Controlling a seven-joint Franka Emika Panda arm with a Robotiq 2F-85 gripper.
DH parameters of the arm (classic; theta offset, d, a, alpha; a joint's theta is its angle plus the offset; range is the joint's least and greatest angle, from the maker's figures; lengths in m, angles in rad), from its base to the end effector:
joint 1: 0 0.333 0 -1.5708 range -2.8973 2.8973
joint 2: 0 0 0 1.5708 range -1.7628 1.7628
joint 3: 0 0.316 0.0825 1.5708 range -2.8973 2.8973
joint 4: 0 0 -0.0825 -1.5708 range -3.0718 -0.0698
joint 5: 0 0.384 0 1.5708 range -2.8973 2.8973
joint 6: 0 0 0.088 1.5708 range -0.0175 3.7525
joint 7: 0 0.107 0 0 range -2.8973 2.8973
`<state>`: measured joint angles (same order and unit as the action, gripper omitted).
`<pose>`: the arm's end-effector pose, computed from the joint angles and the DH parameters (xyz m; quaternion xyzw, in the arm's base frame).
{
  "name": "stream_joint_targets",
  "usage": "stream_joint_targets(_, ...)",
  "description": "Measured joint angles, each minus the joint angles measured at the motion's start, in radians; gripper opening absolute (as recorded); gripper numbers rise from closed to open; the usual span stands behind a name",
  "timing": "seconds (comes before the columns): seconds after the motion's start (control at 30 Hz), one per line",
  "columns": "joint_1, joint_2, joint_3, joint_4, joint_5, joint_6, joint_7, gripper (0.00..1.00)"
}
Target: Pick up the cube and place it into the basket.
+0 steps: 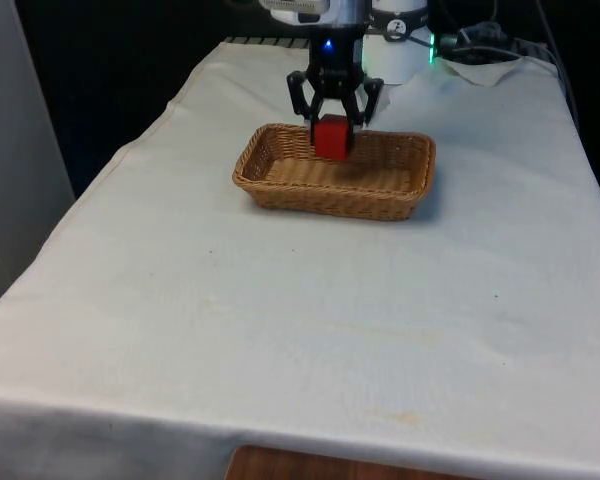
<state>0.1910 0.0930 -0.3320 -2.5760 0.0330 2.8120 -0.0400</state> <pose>0.4574 -0.0686 0.2447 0.9952 -0.0637 0.0731 0.0152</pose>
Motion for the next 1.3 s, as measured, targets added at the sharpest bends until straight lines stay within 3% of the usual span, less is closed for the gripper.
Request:
stream_joint_targets(0.7, 0.000, 0.110, 0.018, 0.018, 0.012, 0.088, 0.002, 0.02)
stream_joint_targets(1.3, 0.000, 0.137, 0.021, 0.023, 0.016, 0.108, 0.002, 0.02)
